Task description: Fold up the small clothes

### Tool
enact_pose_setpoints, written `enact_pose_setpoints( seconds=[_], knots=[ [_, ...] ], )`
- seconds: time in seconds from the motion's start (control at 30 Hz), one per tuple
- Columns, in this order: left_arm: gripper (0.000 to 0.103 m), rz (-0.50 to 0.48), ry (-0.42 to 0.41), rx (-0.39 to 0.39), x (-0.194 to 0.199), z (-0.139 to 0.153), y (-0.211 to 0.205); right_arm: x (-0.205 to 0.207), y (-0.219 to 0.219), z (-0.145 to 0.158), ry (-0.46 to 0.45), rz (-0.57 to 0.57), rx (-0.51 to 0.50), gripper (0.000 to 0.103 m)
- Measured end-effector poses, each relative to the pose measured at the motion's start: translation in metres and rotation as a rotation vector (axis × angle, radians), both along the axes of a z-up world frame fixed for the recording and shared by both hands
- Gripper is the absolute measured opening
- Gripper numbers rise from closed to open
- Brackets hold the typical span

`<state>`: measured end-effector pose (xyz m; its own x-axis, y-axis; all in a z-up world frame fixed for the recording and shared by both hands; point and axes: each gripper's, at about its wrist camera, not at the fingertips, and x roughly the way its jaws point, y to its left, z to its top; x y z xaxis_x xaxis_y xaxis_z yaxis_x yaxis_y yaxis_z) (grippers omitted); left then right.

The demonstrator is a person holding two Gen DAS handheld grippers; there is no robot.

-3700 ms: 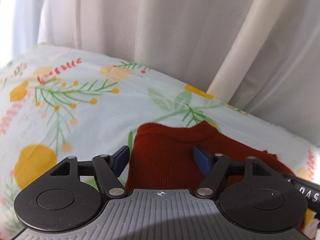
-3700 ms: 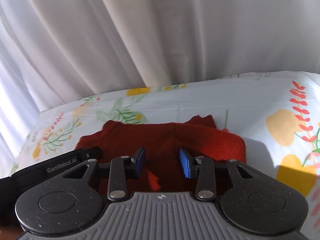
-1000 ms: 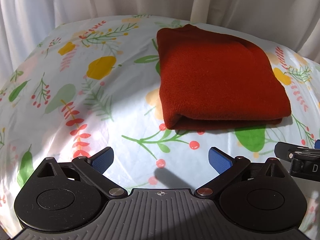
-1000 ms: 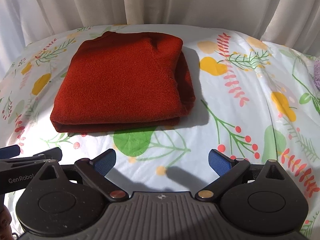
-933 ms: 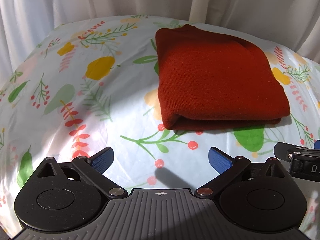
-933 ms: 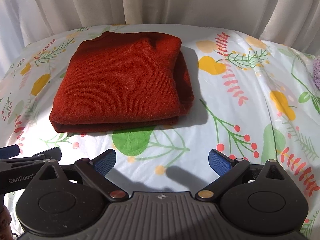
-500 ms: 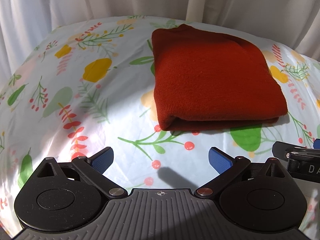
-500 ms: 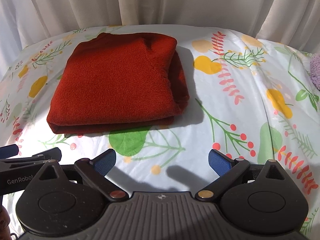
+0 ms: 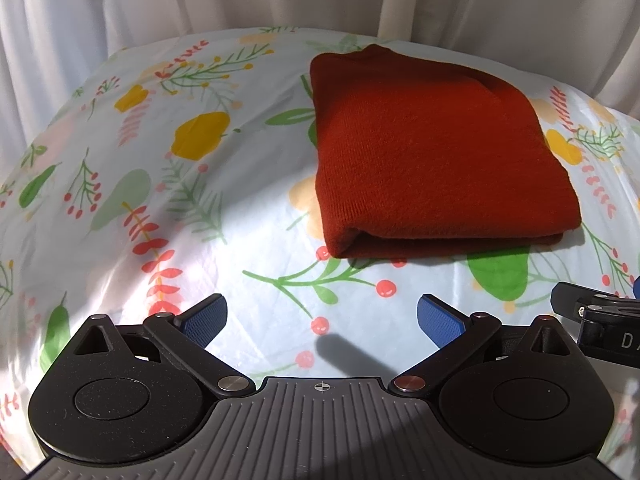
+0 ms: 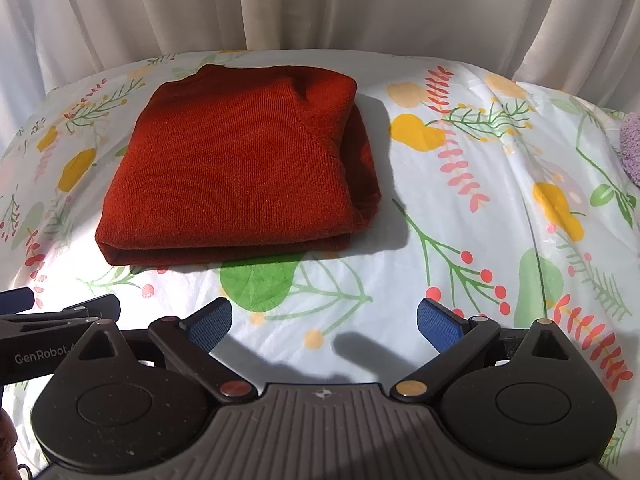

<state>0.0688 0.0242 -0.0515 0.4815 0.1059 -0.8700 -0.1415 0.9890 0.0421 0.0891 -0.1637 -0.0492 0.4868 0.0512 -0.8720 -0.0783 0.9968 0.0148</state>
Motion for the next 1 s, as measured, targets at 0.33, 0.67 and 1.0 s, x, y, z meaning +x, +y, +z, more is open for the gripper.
enact_pose_setpoints(
  seconds=[0.33,0.67,1.0],
  knots=[
    [0.103,-0.015,0.005,0.013,0.0013,-0.0001,0.0,-0.0003,0.001,-0.0003,0.002,-0.007,-0.002,0.099],
    [0.103,-0.022,0.004,0.021,0.0025,-0.0003,0.001,0.0008,0.0036,-0.0005,0.005,-0.01,-0.005,0.099],
    [0.103,-0.03,-0.002,0.03,0.0019,0.0008,0.0008,-0.0009,0.005,0.0001,0.004,-0.013,-0.009,0.099]
  ],
)
